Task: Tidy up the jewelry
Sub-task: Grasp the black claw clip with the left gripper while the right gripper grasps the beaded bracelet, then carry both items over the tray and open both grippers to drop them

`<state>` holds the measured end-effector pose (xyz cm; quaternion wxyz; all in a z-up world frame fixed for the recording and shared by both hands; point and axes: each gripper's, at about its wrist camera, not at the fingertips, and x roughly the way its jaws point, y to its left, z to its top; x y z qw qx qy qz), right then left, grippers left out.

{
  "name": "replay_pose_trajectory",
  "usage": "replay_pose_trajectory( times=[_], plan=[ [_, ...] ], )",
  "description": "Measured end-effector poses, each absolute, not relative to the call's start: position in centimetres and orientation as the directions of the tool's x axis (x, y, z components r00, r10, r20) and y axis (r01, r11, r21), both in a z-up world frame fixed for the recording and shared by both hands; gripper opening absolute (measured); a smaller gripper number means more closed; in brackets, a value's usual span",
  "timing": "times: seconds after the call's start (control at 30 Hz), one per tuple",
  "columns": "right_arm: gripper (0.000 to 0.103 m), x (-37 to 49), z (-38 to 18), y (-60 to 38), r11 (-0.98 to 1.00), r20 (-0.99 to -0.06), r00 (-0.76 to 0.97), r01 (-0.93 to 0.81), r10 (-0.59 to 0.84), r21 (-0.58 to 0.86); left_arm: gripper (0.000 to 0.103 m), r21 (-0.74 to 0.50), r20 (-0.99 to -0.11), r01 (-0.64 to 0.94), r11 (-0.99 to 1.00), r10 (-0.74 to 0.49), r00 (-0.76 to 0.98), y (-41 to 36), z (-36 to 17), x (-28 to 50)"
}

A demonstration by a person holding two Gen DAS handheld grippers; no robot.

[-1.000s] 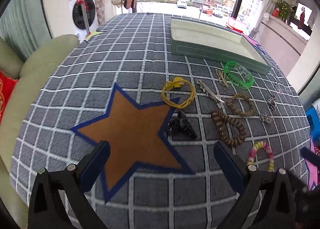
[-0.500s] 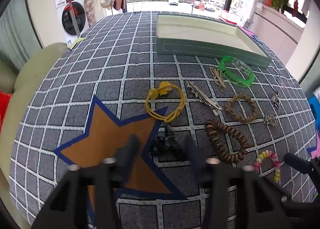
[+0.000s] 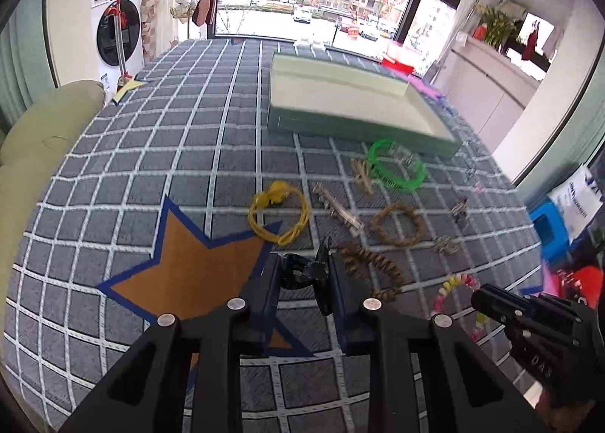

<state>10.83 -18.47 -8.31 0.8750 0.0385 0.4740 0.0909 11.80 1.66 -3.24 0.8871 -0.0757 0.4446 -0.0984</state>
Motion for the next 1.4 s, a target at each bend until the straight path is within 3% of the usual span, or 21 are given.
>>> replay_pose_trajectory(
  times=[0.37, 0.57, 1.0, 1.4],
  plan=[
    [0.010, 17.7, -1.2, -22.0, 0.964, -0.742, 0.619, -0.119, 0.258, 0.236, 0.039, -0.219, -0.698, 0.177, 0.959, -0.281, 0.658, 0.5, 5.3, 17.9],
    [0.010, 24.1, 0.4, -22.9, 0.959, -0.732, 0.625, -0.116, 0.271, 0.257, 0.039, -0.228, -0.692, 0.155, 0.961, -0.272, 0.669, -0.5, 6.9, 25.0],
    [0.010, 38.5, -3.3, -24.9, 0.959, -0.762, 0.602, -0.018, 0.237, 0.284, 0.039, -0.122, -0.771, 0.116, 0.986, -0.168, 0.614, -4.2, -0.2, 38.7],
    [0.010, 43.0, -10.2, -25.7, 0.957, -0.817, 0.539, 0.062, 0.206, 0.282, 0.039, -0.019, -0.829, 0.113, 0.993, -0.079, 0.554, -6.7, -6.5, 42.1]
  ],
)
